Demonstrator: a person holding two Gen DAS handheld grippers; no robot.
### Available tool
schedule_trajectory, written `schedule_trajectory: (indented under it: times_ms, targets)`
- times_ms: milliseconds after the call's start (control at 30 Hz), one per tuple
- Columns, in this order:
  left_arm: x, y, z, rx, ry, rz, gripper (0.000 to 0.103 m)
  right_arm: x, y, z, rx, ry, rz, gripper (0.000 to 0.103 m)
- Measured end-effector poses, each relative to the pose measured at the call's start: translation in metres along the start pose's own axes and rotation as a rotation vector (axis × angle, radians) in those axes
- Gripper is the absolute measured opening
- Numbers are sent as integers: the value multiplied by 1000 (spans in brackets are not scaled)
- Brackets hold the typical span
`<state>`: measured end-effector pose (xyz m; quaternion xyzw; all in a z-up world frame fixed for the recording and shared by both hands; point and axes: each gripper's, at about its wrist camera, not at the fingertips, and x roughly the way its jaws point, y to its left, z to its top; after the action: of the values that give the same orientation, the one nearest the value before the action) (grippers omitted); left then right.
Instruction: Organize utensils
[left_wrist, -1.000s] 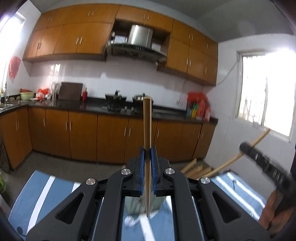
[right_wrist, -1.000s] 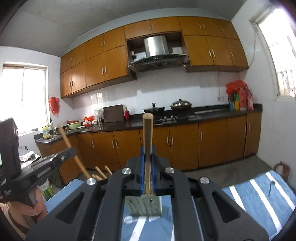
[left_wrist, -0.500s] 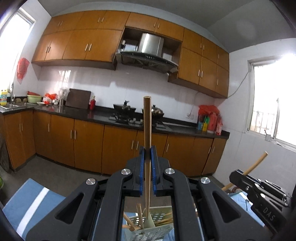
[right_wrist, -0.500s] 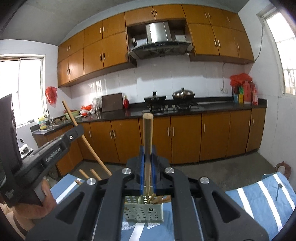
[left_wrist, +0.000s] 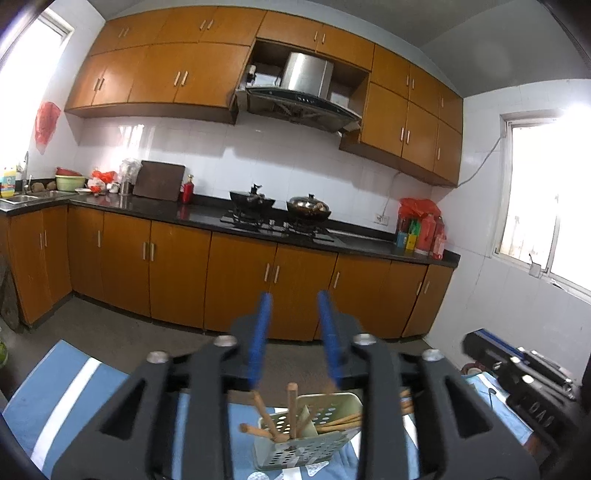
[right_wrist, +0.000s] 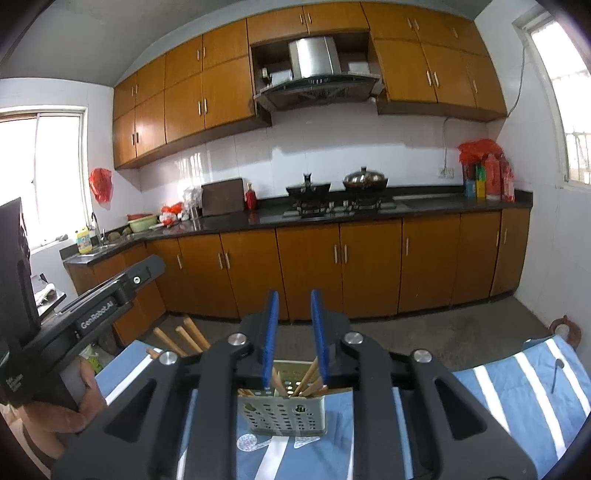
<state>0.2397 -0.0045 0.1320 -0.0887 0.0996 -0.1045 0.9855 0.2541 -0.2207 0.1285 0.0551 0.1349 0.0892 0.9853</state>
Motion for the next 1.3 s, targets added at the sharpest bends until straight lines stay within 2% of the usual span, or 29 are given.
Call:
schedule_trajectory:
  times_ms: [67, 133, 167, 233, 267, 333, 400, 433, 600, 800, 1067, 1300]
  targets:
    - [-15, 3, 2, 12, -9, 4, 39, -20, -1, -2, -11, -29, -11, 33]
    - [-31, 6, 0, 36, -12, 23, 53, -37, -1, -9, -23, -50, -26, 47]
    - [-40, 8, -3, 49, -12, 31, 57, -46, -1, -14, -30, -56, -35, 50]
    - [-61, 13, -15, 81, -11, 51, 72, -63, 0, -30, -39, -64, -52, 66]
    - [-71, 16, -21, 97, -8, 63, 76, -71, 1, -38, -42, -64, -61, 70]
    - [-90, 19, -37, 125, 5, 84, 91, -85, 3, -57, -53, -64, -86, 83]
    - [-111, 22, -53, 135, 15, 133, 100, -97, 8, -76, -79, -71, -128, 92]
    - [-115, 23, -56, 136, 17, 145, 101, -105, 11, -87, -94, -78, -161, 96]
    - [-147, 24, -93, 156, 48, 228, 101, -134, 23, -123, -123, -73, -207, 99]
    - [-168, 18, -122, 178, 86, 262, 101, -158, 34, -151, -149, -38, -234, 99]
    - [-180, 16, -155, 178, 144, 274, 101, -173, 34, -197, -124, 62, -255, 99]
    - [-186, 16, -175, 192, 184, 277, 101, -174, 31, -217, -93, 117, -248, 99]
